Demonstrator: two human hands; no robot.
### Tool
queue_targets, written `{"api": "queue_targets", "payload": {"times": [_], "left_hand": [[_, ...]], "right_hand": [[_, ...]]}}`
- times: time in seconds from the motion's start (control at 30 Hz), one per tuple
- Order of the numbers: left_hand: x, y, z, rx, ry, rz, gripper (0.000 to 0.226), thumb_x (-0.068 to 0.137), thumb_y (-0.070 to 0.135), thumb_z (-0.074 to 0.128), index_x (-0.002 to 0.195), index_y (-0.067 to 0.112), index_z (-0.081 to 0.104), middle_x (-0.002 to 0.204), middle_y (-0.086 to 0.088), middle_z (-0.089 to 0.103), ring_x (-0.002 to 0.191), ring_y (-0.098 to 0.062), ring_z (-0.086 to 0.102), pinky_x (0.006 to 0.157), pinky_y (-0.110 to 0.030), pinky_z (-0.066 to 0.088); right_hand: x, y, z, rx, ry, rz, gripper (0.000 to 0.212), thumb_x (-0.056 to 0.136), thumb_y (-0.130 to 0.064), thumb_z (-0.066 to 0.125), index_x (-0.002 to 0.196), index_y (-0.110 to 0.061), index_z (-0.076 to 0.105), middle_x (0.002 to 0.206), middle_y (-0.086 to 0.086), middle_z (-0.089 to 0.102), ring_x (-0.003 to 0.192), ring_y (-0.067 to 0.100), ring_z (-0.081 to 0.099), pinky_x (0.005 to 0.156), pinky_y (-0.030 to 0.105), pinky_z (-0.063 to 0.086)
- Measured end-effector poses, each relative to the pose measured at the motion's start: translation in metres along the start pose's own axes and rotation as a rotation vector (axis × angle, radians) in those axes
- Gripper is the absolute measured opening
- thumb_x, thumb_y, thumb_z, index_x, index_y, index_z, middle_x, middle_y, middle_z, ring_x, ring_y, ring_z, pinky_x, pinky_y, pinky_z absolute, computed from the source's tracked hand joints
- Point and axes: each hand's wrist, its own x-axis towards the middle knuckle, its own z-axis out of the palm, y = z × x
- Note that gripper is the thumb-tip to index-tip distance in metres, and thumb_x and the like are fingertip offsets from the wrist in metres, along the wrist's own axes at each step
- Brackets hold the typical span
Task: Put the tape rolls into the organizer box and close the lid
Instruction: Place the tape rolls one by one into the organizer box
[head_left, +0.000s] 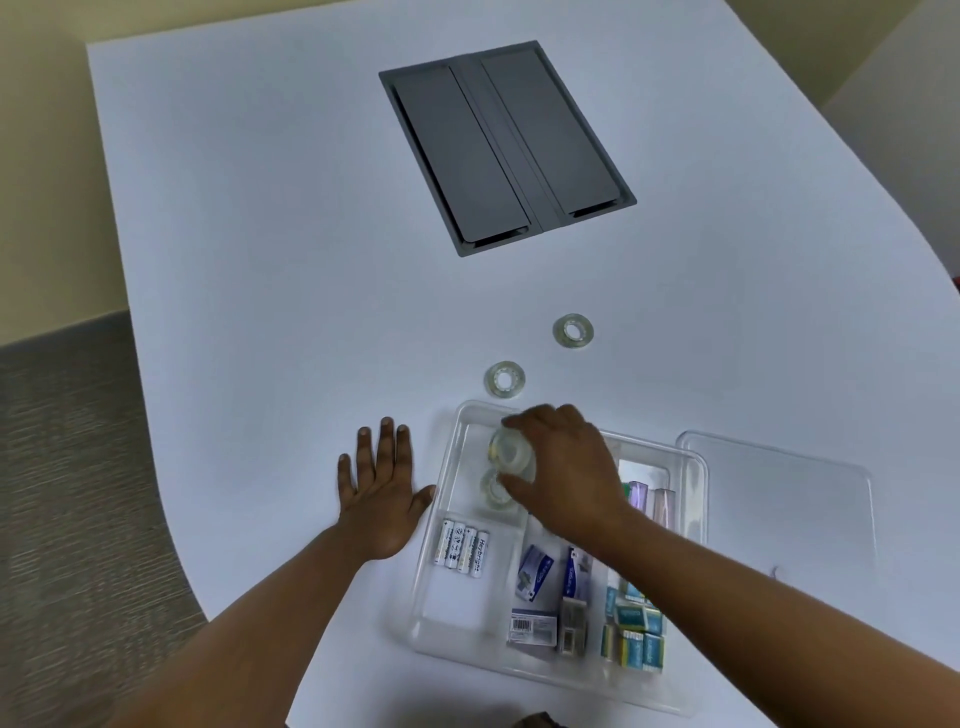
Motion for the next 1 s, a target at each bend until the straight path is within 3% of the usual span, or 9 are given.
{"api": "queue_targets", "payload": {"times": [0.2, 0.47, 0.7, 0.83, 1.0], "left_hand": [[-0.001, 0.001, 0.0, 0.001, 0.002, -0.001, 0.076, 0.094, 0.056, 0.018, 0.133, 0.022, -0.038, 0.144, 0.004, -0.045, 0.132, -0.022, -0.043, 0.112, -0.051, -0.017], [-0.001, 0.001, 0.0, 0.003, 0.02, -0.003, 0.076, 0.094, 0.055, 0.018, 0.134, 0.021, -0.037, 0.146, 0.002, -0.044, 0.134, -0.023, -0.041, 0.113, -0.051, -0.016], [-0.001, 0.001, 0.003, 0.01, 0.048, -0.002, 0.076, 0.094, 0.056, 0.017, 0.136, 0.02, -0.035, 0.146, 0.002, -0.043, 0.134, -0.023, -0.04, 0.113, -0.051, -0.015], [-0.001, 0.0, 0.004, 0.011, 0.067, 0.004, 0.076, 0.093, 0.056, 0.017, 0.136, 0.02, -0.034, 0.146, 0.003, -0.043, 0.134, -0.022, -0.04, 0.113, -0.051, -0.015], [-0.001, 0.0, 0.005, 0.004, 0.086, 0.008, 0.077, 0.094, 0.056, 0.018, 0.134, 0.02, -0.036, 0.145, 0.004, -0.043, 0.131, -0.02, -0.042, 0.113, -0.05, -0.016]], "right_hand": [[-0.003, -0.003, 0.022, -0.278, -0.16, -0.012, 0.054, 0.074, -0.054, 0.07, 0.116, -0.021, 0.064, 0.114, -0.001, 0.065, 0.111, 0.023, 0.049, 0.091, 0.04, 0.035], [0.002, -0.006, 0.036, -0.372, -0.115, -0.023, 0.046, 0.069, -0.054, 0.073, 0.095, -0.017, 0.066, 0.093, 0.002, 0.067, 0.099, 0.027, 0.052, 0.083, 0.042, 0.037], [-0.008, -0.001, 0.036, -0.304, -0.127, 0.005, 0.047, 0.074, -0.036, 0.073, 0.117, -0.021, 0.06, 0.108, -0.001, 0.069, 0.106, 0.026, 0.051, 0.086, 0.04, 0.035], [-0.019, 0.005, 0.024, -0.08, -0.046, 0.069, 0.046, 0.078, -0.035, 0.07, 0.122, -0.024, 0.062, 0.114, -0.002, 0.071, 0.108, 0.025, 0.056, 0.09, 0.038, 0.041], [-0.036, 0.037, 0.008, 0.008, 0.263, 0.096, 0.038, 0.081, -0.032, 0.07, 0.117, -0.02, 0.066, 0.119, 0.0, 0.069, 0.11, 0.025, 0.061, 0.094, 0.038, 0.046]]}}
